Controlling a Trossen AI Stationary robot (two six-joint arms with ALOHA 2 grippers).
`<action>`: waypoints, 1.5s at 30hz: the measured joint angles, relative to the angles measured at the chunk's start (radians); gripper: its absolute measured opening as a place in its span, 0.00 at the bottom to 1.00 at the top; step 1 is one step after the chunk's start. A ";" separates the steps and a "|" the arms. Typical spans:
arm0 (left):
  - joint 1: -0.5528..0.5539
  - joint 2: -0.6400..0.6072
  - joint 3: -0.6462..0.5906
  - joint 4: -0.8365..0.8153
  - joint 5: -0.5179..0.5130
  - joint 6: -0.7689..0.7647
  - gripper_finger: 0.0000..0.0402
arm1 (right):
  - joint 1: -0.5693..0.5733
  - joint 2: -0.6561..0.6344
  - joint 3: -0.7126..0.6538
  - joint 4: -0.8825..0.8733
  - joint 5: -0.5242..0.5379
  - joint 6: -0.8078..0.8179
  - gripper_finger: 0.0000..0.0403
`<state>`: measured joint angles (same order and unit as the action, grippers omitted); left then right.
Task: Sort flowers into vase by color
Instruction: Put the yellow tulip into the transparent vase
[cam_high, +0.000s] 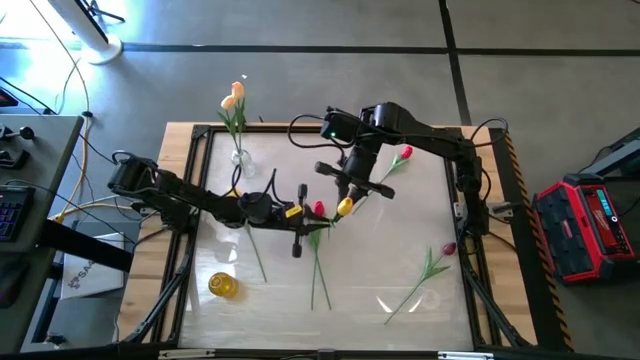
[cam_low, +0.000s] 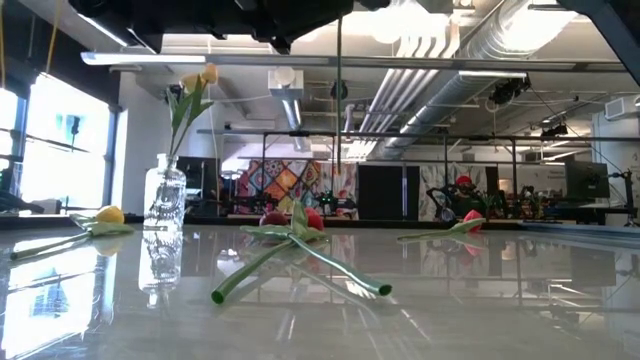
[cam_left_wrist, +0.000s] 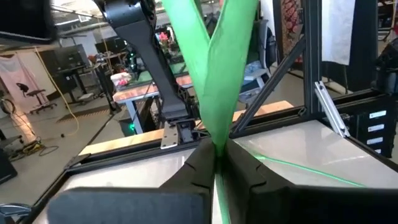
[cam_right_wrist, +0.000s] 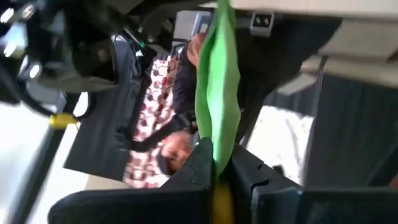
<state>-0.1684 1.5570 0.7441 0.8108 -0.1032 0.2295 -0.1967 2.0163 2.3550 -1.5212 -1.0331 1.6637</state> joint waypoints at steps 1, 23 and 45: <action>0.000 0.000 0.000 -0.004 0.005 0.000 0.01 | 0.000 0.000 0.000 -0.001 0.005 -0.051 0.03; 0.006 -0.002 -0.007 0.007 0.108 -0.003 0.00 | 0.019 -0.001 0.000 -0.050 -0.074 -0.304 0.34; -0.063 -0.037 -0.049 0.025 0.054 0.035 0.00 | 0.147 -0.013 0.000 -0.050 -0.063 -0.510 0.34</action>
<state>-0.2314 1.5197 0.6949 0.8354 -0.0496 0.2640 -0.0496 2.0037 2.3547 -1.5711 -1.0961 1.1536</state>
